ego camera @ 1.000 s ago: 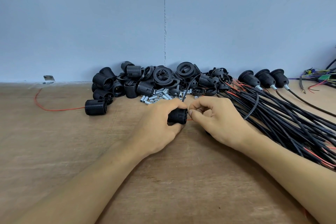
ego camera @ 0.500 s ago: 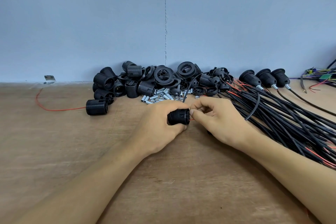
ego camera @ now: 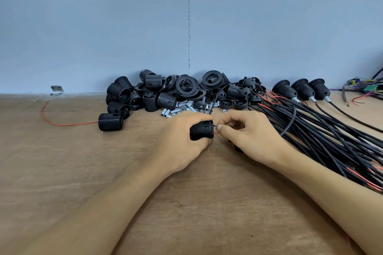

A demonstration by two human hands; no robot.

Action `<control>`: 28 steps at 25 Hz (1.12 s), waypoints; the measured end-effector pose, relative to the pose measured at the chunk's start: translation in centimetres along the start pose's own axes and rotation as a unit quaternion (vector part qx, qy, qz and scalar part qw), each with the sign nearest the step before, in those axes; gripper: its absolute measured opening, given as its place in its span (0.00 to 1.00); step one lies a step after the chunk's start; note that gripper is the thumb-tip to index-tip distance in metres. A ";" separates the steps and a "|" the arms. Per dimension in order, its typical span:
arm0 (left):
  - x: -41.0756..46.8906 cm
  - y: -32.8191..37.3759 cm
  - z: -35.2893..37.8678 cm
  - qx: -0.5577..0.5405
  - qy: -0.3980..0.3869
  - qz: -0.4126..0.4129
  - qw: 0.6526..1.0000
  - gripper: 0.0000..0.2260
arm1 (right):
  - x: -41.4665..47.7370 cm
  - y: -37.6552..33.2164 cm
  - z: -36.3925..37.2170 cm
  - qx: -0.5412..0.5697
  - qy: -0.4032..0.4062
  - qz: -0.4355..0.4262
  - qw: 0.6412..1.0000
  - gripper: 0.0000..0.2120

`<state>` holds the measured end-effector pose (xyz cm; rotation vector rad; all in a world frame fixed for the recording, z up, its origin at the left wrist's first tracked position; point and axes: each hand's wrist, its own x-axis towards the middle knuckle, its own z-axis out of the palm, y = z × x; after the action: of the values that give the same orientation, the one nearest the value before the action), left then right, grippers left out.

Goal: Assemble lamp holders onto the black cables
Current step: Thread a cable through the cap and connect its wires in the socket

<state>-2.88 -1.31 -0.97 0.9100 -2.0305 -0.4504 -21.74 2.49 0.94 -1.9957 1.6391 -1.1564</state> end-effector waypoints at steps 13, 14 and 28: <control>0.1 0.0 -0.2 -0.051 -0.049 -0.010 0.997 0.17 | -0.1 0.4 0.7 -0.035 0.007 -0.063 0.997 0.07; 0.0 0.0 -0.2 -0.049 -0.052 -0.006 0.997 0.16 | -0.1 0.4 0.7 -0.038 0.006 -0.067 0.997 0.07; 0.2 0.2 0.0 0.002 -0.047 -0.021 0.999 0.15 | 0.1 0.0 -0.3 -0.018 -0.009 0.011 1.000 0.09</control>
<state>-3.01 -1.29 -0.74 0.9525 -2.1010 -0.5206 -21.93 2.51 1.13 -1.9981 1.6798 -1.1060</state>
